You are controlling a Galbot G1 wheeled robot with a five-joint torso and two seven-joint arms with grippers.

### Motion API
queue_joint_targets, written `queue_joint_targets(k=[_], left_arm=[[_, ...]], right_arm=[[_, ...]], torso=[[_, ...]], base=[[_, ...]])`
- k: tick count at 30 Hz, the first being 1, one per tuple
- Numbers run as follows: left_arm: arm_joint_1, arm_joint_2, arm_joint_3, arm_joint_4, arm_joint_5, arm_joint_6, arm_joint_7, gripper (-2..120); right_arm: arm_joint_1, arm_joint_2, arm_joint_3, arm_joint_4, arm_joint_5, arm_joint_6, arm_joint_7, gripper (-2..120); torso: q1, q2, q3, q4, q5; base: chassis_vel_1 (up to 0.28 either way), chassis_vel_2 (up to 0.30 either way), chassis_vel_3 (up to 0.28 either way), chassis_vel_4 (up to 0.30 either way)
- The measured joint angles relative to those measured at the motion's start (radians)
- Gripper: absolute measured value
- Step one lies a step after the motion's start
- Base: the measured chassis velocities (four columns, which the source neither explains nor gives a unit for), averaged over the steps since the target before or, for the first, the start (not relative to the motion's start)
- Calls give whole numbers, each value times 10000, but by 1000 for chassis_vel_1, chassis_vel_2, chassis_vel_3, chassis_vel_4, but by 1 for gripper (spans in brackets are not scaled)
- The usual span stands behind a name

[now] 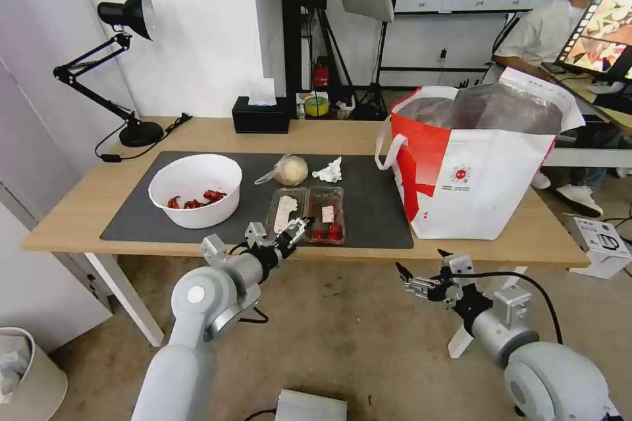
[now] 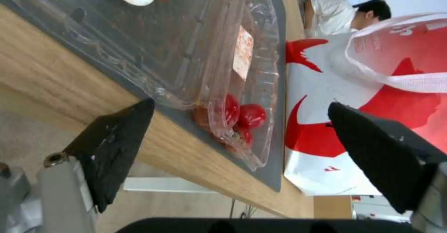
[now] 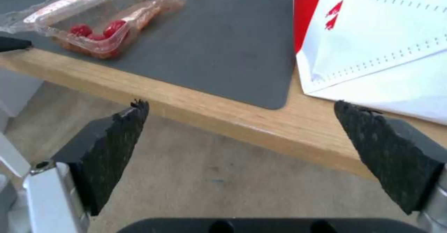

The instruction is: Pick up the trash from the table and place it into the takeout bag.

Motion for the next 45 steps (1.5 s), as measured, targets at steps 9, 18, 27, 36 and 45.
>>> queue_joint_targets(k=[9,18,27,36,45], left_arm=[[-35,35,-98,49,-4,-138,22,100],[-111,30,-187,44,-39,-344,29,100],[-81,11,-310,-153,-40,-569,192,100],[-109,228,-549,-299,-53,-697,463,100],[-176,244,-618,-378,-29,-1035,804,100]], right_arm=[[-33,94,-82,-24,-203,22,-1,100],[-90,100,-80,4,-217,29,-1,100],[-106,123,-80,7,-226,33,-1,100],[-105,168,-100,7,-235,34,-2,100],[-112,178,-105,8,-239,34,-1,100]], torso=[[0,0,0,0,0],[0,0,0,0,0],[0,0,0,0,0],[0,0,0,0,-1],[0,0,0,0,0]], base=[[0,0,0,0],[0,0,0,0],[0,0,0,0],[0,0,0,0],[0,0,0,0]])
